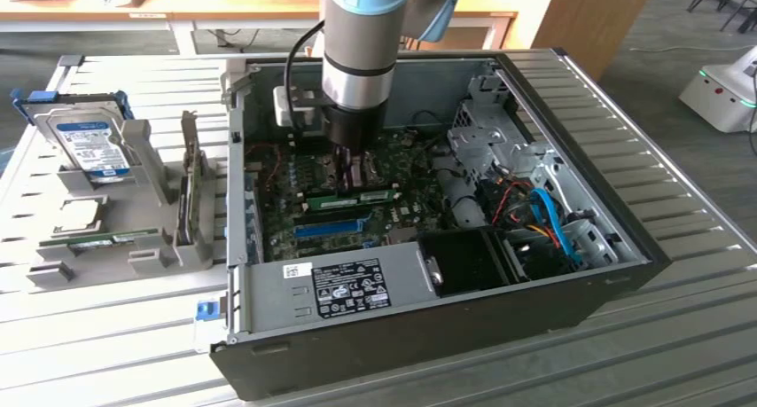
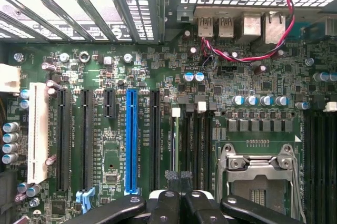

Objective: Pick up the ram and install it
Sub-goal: 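Press down the ram until it locks into place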

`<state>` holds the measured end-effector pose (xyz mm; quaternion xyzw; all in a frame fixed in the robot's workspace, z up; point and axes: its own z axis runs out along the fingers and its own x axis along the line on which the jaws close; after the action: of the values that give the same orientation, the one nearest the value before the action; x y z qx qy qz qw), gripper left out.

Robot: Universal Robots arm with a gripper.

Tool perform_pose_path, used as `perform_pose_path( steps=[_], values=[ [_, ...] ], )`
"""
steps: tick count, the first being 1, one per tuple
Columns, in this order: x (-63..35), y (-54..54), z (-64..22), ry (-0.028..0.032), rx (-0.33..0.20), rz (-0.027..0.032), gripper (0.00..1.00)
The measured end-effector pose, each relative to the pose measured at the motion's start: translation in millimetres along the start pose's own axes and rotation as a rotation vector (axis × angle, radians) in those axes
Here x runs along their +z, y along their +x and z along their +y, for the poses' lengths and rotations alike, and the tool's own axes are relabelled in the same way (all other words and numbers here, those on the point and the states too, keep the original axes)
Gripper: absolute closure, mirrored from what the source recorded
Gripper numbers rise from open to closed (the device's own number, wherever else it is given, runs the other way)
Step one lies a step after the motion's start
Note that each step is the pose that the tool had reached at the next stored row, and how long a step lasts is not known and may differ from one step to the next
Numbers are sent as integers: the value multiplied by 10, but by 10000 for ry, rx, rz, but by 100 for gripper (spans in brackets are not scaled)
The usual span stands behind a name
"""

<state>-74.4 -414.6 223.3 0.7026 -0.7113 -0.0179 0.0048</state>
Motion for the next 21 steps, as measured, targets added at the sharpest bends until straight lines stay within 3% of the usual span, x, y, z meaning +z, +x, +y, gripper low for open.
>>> perform_pose_path(
  steps=[21],
  values=[
    [-387, -5, 15, -13, 2, 15, 90]
  ],
)
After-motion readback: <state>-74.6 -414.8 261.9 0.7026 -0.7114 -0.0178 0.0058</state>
